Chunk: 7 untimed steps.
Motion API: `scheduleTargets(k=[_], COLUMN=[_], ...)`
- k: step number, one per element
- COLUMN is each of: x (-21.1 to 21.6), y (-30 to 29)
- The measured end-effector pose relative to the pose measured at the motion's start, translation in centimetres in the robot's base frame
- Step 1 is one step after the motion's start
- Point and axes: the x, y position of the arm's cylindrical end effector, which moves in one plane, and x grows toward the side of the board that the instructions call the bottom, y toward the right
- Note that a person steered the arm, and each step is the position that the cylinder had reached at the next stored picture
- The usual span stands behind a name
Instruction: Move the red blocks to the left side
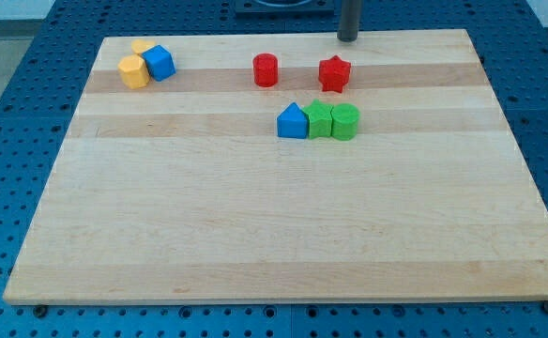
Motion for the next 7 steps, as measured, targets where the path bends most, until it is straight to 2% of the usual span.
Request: scheduleTargets(k=[2, 3, 5, 7], x=[3.9, 8.6, 9.0, 9.4], y=[3.4, 3.4, 3.0, -2.4])
